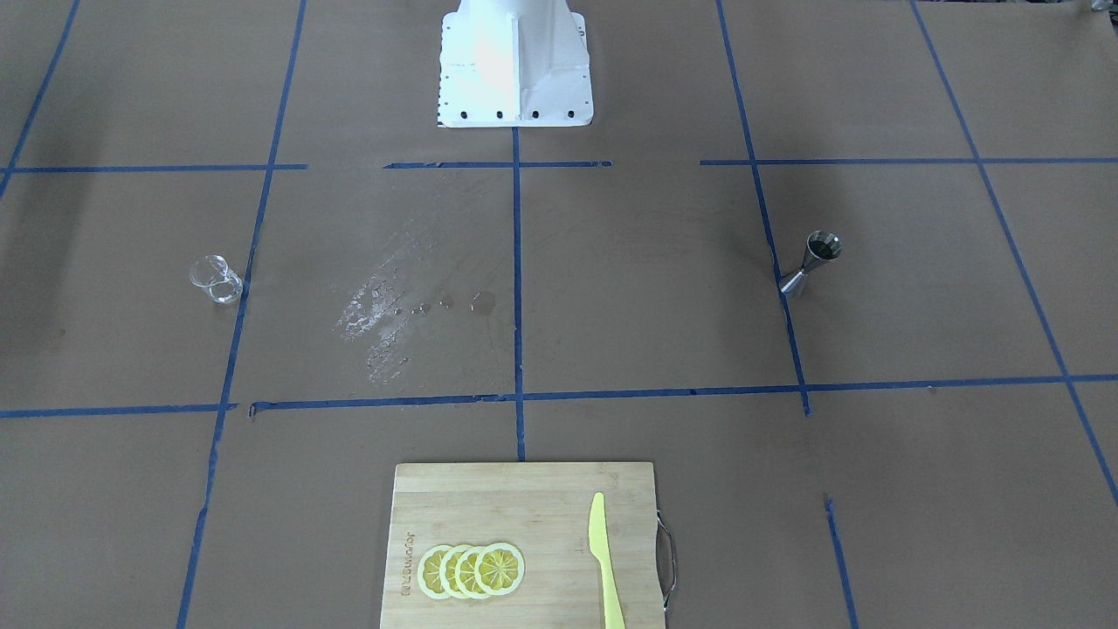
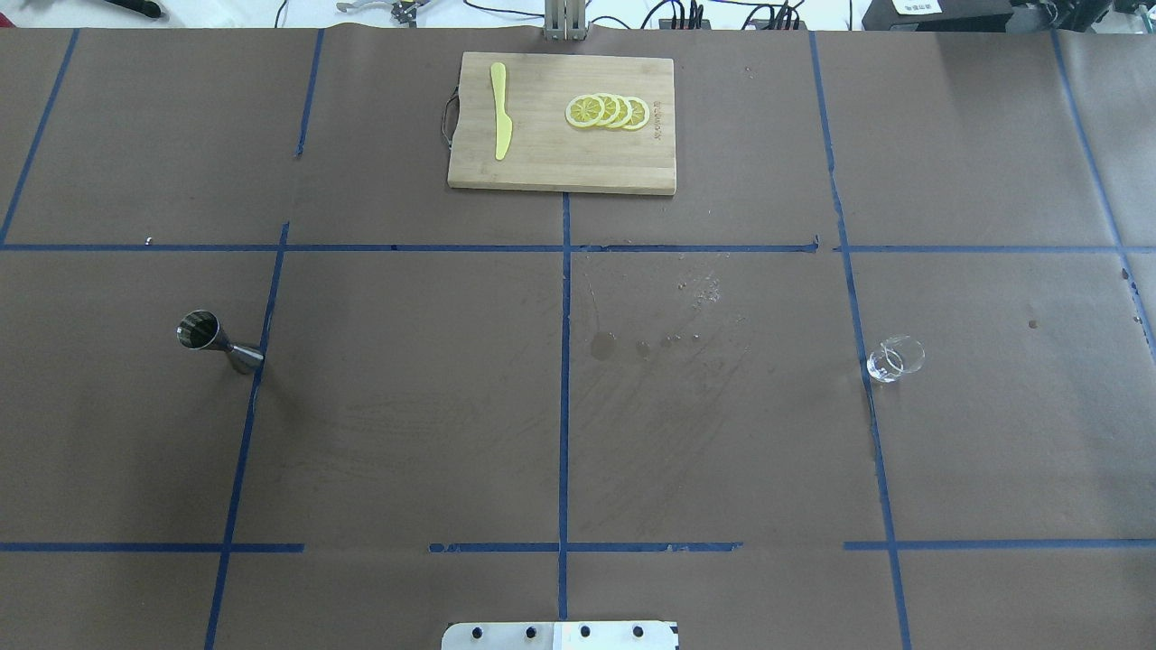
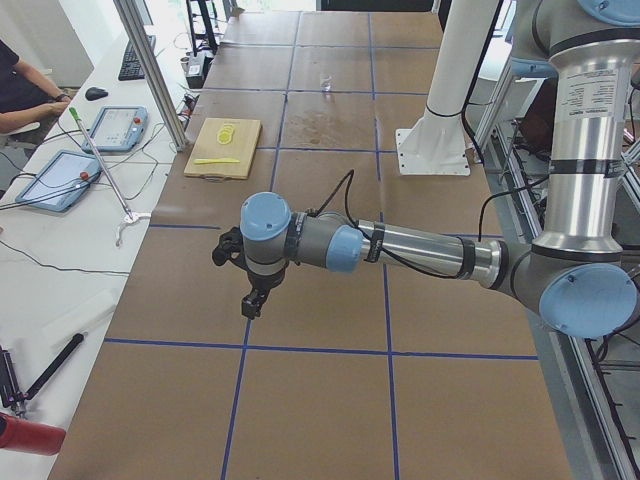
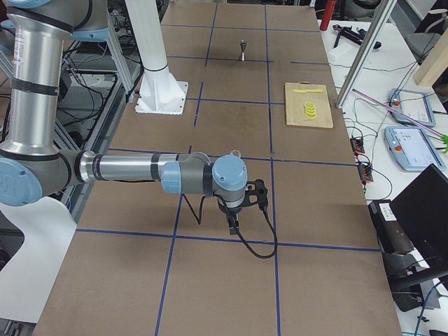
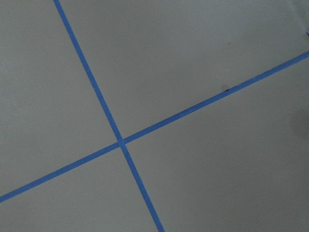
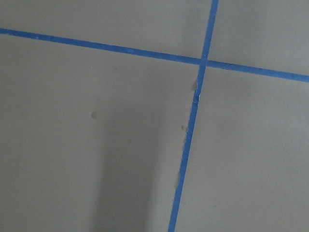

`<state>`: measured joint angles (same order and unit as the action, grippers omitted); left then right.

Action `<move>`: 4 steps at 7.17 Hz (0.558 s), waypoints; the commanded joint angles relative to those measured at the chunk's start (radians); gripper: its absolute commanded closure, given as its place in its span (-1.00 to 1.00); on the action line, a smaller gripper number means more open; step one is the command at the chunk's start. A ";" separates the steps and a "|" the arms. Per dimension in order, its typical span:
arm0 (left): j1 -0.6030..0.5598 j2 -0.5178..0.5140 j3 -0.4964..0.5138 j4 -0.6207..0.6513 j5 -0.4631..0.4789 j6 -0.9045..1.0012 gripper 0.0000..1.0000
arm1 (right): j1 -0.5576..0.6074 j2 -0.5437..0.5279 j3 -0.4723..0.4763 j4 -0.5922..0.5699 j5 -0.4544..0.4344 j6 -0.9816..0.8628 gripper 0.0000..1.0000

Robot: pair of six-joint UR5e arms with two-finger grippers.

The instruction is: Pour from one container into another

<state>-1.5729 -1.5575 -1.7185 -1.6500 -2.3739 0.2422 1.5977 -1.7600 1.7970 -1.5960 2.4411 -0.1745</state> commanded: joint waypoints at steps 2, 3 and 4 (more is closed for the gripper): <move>-0.029 -0.006 0.034 -0.046 0.008 0.005 -1.00 | 0.001 -0.001 -0.045 -0.001 0.003 0.003 -1.00; -0.027 -0.003 0.048 -0.066 0.008 -0.003 -1.00 | 0.008 0.001 -0.044 0.001 0.004 0.004 -1.00; -0.027 -0.001 0.056 -0.059 0.008 -0.042 -1.00 | 0.008 0.001 -0.044 -0.001 0.004 0.004 -1.00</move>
<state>-1.5997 -1.5607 -1.6749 -1.7035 -2.3659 0.2329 1.6034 -1.7602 1.7542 -1.5961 2.4447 -0.1709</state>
